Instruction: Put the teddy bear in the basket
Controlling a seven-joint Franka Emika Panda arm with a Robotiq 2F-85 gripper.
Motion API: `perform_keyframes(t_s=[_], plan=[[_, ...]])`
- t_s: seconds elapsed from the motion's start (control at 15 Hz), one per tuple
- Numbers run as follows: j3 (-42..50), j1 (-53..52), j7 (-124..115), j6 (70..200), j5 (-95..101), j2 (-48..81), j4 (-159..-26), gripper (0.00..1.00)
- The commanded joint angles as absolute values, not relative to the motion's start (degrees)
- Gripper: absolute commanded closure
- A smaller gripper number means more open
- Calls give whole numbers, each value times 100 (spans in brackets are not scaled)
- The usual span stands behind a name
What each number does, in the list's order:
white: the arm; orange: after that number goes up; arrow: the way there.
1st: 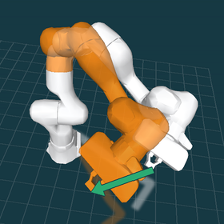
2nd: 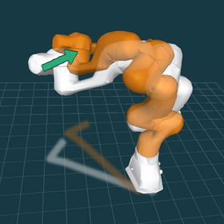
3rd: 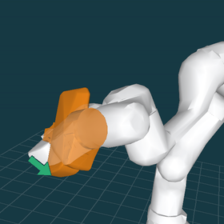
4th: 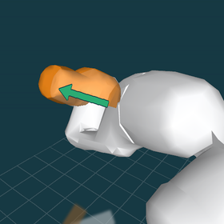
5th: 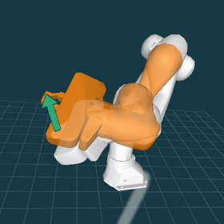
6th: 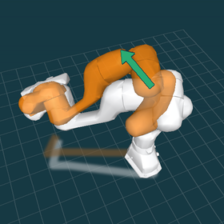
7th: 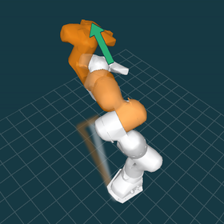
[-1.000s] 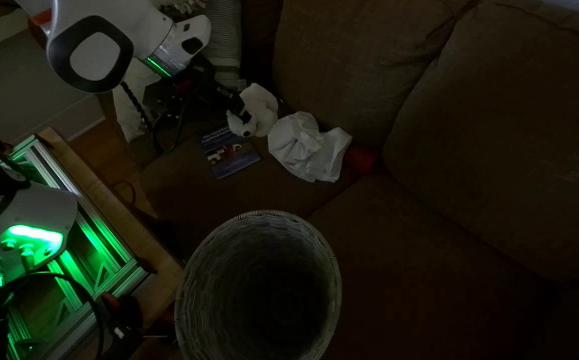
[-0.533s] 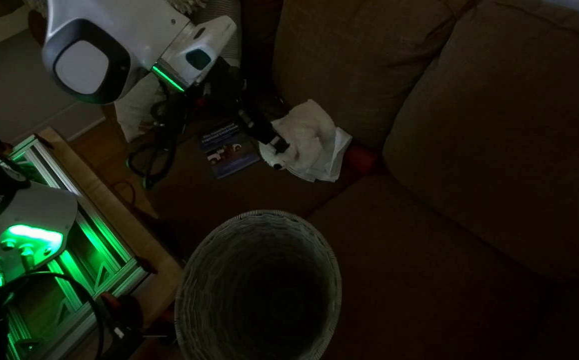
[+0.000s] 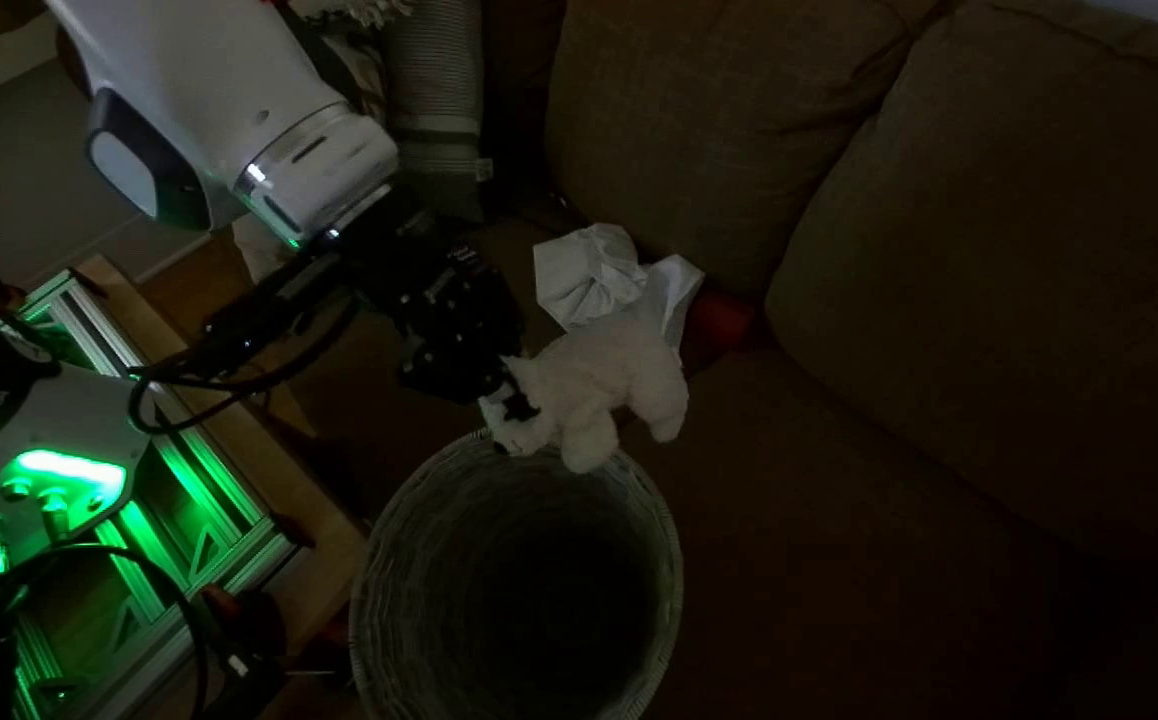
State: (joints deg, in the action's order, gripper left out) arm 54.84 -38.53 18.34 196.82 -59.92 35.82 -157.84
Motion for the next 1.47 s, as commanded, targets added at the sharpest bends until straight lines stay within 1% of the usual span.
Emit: perform_keyframes(t_s=[0.0, 0.2, 0.4, 0.47, 0.53, 0.6, 0.73, 0.8, 1.0, 1.07, 1.33, 1.4], plan=[[5345, -3973, 1896, 19557, -7579, 4052, -15789, 95], [4876, -3679, 2024, 19616, -8934, 4289, -15813, 95], [4053, -3066, 2294, 19928, -10317, 4198, -15851, 95], [3750, -2779, 2489, 20062, -10782, 4107, -15863, 56], [3618, -2869, 2594, 20203, -11242, 4024, -15875, 55], [3608, -3127, 2740, 20351, -11704, 3991, -15878, 49], [3986, -4209, 2937, 20563, -12427, 4117, -15853, 35], [4067, -4537, 2957, 20905, -12504, 4157, -15831, 26], [4657, -5818, 3383, 21558, -12593, 4061, -15808, 3], [4862, -6295, 3503, 21713, -12523, 3977, -15807, 0], [5694, -8185, 4066, 22020, -12380, 3728, -15757, 0], [5264, -7504, 3648, 21949, -12318, 3997, -15741, 0]])
